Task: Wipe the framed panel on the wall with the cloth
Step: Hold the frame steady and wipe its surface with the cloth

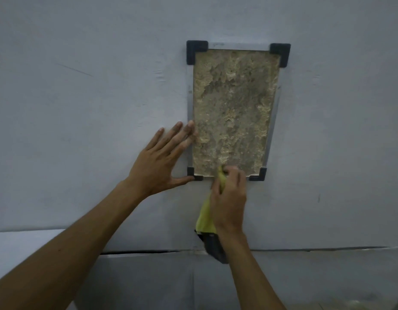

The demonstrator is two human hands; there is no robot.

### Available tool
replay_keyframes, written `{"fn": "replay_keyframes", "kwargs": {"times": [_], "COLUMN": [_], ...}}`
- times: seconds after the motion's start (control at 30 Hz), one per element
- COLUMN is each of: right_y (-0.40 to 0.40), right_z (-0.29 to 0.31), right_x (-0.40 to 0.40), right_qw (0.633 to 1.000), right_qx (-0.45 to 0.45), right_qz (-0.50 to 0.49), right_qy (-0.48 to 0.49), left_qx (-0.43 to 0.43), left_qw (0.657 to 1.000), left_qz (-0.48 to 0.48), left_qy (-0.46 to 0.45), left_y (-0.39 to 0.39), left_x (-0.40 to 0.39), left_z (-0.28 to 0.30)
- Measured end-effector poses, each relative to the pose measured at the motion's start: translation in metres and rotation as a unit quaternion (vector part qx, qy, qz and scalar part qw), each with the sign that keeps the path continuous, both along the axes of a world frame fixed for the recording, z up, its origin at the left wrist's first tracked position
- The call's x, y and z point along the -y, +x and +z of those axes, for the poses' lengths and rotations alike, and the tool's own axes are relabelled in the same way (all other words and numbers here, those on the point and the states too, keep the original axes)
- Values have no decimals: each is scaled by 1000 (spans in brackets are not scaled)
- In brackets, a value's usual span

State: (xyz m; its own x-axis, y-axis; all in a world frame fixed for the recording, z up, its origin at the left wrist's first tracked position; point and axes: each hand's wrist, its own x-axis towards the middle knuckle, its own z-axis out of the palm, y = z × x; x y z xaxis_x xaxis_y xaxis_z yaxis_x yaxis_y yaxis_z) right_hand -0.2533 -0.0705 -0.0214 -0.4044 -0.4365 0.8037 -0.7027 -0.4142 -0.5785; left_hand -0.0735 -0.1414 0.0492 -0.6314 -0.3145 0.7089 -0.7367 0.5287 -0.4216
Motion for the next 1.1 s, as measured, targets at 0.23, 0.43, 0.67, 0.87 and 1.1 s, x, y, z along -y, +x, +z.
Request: {"fn": "replay_keyframes", "kwargs": {"times": [0.23,0.43,0.67,0.87,1.1], "right_y": [-71,-83,-87,-95,-97], "right_z": [20,33,-5,52,8], "right_x": [-2,3,-9,-1,-10], "right_qw": [993,996,996,993,987], "right_qx": [61,-18,-74,-91,-152], "right_qz": [-94,-71,-53,-59,-42], "right_qy": [-29,-55,-14,-49,4], "left_qx": [-12,-22,-31,-34,-34], "left_qw": [1000,1000,999,999,999], "left_qz": [-9,-8,-12,-13,-5], "left_qy": [-5,-6,-11,-7,-7], "left_y": [-1,-4,-5,-5,-6], "left_x": [1,1,3,2,1], "left_z": [-2,-4,-6,-7,-7]}}
